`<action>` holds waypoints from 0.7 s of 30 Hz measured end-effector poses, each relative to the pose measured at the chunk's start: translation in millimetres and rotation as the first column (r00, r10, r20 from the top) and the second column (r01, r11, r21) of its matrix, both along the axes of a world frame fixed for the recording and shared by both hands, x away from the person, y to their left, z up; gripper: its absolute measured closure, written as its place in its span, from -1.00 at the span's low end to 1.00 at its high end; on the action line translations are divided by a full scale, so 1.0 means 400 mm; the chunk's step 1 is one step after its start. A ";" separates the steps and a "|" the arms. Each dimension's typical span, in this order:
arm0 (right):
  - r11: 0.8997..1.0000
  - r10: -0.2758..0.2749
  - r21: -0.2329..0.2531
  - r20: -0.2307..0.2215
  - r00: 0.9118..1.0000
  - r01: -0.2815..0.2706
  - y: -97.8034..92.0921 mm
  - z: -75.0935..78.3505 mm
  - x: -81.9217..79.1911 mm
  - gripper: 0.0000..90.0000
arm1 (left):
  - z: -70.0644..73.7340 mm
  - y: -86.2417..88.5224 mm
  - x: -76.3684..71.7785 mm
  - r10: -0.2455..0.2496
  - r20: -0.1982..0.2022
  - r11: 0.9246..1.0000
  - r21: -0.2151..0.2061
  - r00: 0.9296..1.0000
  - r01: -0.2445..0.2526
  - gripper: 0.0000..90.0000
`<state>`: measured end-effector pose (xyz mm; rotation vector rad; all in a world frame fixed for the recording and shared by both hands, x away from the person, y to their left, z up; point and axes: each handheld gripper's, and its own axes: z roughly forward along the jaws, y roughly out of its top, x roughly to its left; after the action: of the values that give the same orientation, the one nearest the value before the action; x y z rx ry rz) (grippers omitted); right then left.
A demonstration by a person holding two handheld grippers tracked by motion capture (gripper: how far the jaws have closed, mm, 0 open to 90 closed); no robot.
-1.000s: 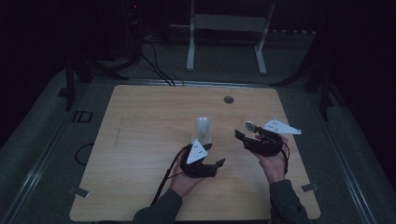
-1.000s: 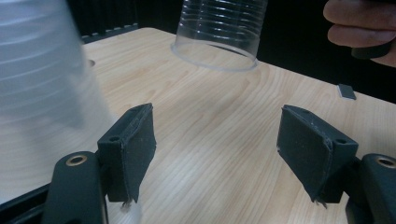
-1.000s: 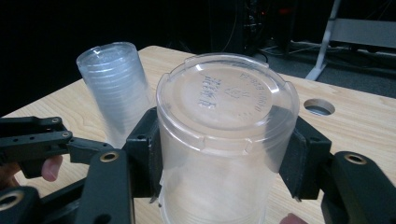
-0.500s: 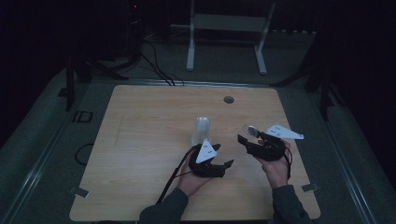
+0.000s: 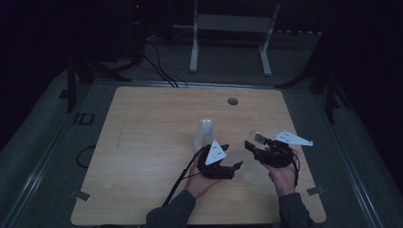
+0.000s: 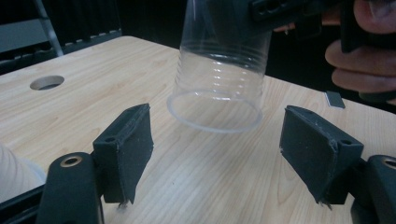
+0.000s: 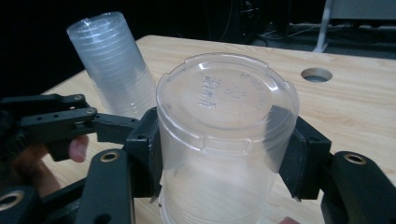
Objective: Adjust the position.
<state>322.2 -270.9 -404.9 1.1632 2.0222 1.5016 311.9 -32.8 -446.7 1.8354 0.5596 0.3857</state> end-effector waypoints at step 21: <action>0.994 0.014 0.108 -0.065 0.998 -0.007 -0.028 -0.025 0.003 -0.07 | 0.014 -0.033 0.004 -0.003 0.048 1.000 -0.024 0.999 0.004 -0.59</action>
<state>323.3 -282.1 -414.9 1.2607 2.0145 1.6150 313.4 -46.2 -441.2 1.7996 0.5259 0.4175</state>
